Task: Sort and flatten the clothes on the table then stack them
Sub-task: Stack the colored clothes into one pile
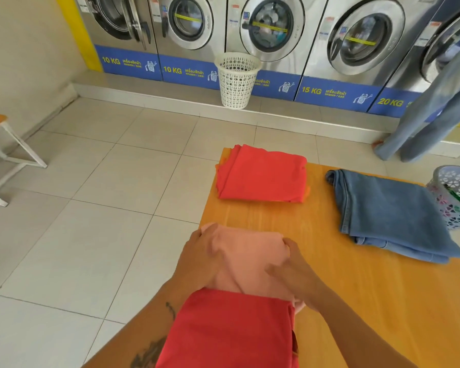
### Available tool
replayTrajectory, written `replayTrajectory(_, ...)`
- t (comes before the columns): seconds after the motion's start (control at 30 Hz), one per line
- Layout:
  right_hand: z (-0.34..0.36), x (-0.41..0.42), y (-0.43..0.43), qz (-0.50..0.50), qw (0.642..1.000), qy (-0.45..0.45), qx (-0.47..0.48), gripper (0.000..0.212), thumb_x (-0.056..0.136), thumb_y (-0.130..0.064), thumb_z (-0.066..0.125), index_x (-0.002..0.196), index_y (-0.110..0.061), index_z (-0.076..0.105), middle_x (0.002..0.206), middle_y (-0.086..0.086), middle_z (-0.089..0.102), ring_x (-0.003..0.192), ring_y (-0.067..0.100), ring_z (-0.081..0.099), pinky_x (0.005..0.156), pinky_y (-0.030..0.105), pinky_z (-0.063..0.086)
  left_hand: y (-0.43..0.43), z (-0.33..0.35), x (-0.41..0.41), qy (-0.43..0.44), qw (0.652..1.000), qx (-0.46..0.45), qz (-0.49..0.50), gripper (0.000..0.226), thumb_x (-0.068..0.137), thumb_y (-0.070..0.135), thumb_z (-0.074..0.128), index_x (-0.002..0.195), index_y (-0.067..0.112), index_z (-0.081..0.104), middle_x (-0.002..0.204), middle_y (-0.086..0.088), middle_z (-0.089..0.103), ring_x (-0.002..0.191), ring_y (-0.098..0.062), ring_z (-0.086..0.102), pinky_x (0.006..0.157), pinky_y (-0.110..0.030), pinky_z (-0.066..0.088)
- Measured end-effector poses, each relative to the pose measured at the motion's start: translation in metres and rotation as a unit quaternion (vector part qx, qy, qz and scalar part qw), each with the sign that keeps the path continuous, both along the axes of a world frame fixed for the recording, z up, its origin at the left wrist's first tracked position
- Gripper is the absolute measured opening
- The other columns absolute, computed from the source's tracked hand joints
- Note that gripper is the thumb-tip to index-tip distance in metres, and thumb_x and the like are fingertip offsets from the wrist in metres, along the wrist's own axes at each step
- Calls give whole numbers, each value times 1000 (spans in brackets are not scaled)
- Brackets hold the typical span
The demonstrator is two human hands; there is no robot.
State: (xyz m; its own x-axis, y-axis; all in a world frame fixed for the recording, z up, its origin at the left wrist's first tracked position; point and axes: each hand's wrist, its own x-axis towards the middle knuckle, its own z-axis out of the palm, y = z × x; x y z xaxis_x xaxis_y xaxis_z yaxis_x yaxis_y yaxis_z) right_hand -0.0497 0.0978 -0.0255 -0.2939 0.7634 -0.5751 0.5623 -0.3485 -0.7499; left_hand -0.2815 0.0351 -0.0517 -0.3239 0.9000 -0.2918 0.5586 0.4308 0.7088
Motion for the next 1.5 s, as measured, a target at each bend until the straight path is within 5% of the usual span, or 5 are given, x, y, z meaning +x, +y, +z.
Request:
replayTrajectory(0.37, 8, -8, 3, 43, 992, -17, 119, 90, 88, -1, 49, 155, -36, 1, 157, -11, 20, 143, 16, 27, 116, 36, 26, 11, 8, 4, 5, 1000, -8, -2, 62, 94, 32, 48, 151, 42, 24, 153, 5, 31, 127, -23, 48, 103, -38, 36)
replayTrajectory(0.57, 8, 1, 7, 81, 991, -25, 104, 92, 87, -3, 51, 154, -40, -1, 141, -24, 18, 126, 3, 29, 107, 30, 31, 16, 10, 6, -85, 996, 22, -4, 69, 90, 21, 60, 150, 38, 30, 150, 2, 35, 137, -18, 37, 104, -25, 30)
replayTrajectory(0.8, 18, 6, 39, 20, 981, 8, 194, 77, 83, 11, 45, 140, -41, 40, 140, -20, 43, 123, 0, 43, 108, 28, 34, 40, 21, 3, -173, 981, 77, 45, 74, 87, 16, 70, 148, 39, 36, 150, 12, 40, 137, -9, 39, 108, -25, 31)
replayTrajectory(1.17, 57, -16, 186, -40, 958, 3, 286, 61, 91, 4, 41, 135, -35, 55, 133, -2, 57, 117, 21, 55, 95, 33, 46, 199, 76, -11, -21, 975, 219, 10, 48, 94, 28, 62, 140, 32, 51, 146, 4, 45, 132, -12, 41, 111, -26, 25)
replayTrajectory(1.5, -5, -29, 257, 72, 953, -160, 245, 60, 95, -21, 43, 151, -36, 26, 154, 13, 29, 126, 35, 46, 97, 39, 43, 271, 16, -31, 92, 994, 39, -43, 49, 100, 42, 42, 144, 21, 42, 145, -8, 38, 127, -31, 45, 104, -38, 36)
